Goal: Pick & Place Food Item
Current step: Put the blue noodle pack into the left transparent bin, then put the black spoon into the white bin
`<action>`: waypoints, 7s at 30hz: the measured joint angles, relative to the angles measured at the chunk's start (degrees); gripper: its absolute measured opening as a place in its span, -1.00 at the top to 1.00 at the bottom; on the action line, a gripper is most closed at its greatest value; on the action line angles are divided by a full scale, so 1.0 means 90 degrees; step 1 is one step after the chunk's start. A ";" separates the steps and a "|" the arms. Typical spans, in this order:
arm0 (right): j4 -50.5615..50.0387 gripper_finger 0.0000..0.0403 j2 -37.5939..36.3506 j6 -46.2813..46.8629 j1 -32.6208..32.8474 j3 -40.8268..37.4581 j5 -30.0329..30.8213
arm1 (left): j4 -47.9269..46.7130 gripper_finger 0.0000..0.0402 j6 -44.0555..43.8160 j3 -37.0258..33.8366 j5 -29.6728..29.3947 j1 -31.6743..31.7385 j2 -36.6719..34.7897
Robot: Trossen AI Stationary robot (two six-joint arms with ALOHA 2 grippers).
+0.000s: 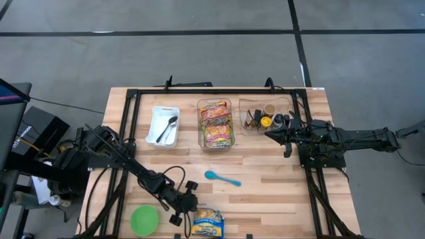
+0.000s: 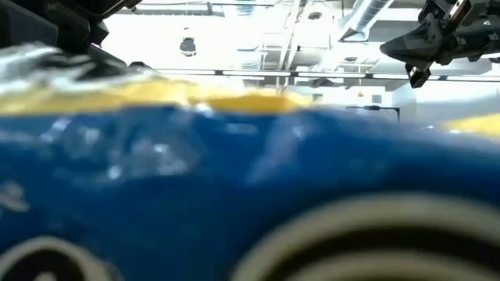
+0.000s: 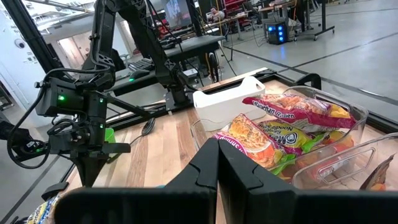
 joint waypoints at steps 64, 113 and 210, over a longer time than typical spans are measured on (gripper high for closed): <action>-0.0002 1.00 0.0002 0.0000 -0.0001 0.0000 0.0000 | 0.0386 1.00 -0.0095 0.0006 -0.0939 0.3686 -0.4342; -0.0046 1.00 0.0001 0.0000 0.0000 0.0000 0.0000 | -0.0189 1.00 0.0453 0.0002 0.2030 0.5670 -0.1819; -0.0097 1.00 0.0001 0.0000 0.0002 0.0000 -0.0022 | 0.0736 1.00 -0.2764 0.0002 0.1323 0.2482 -0.5435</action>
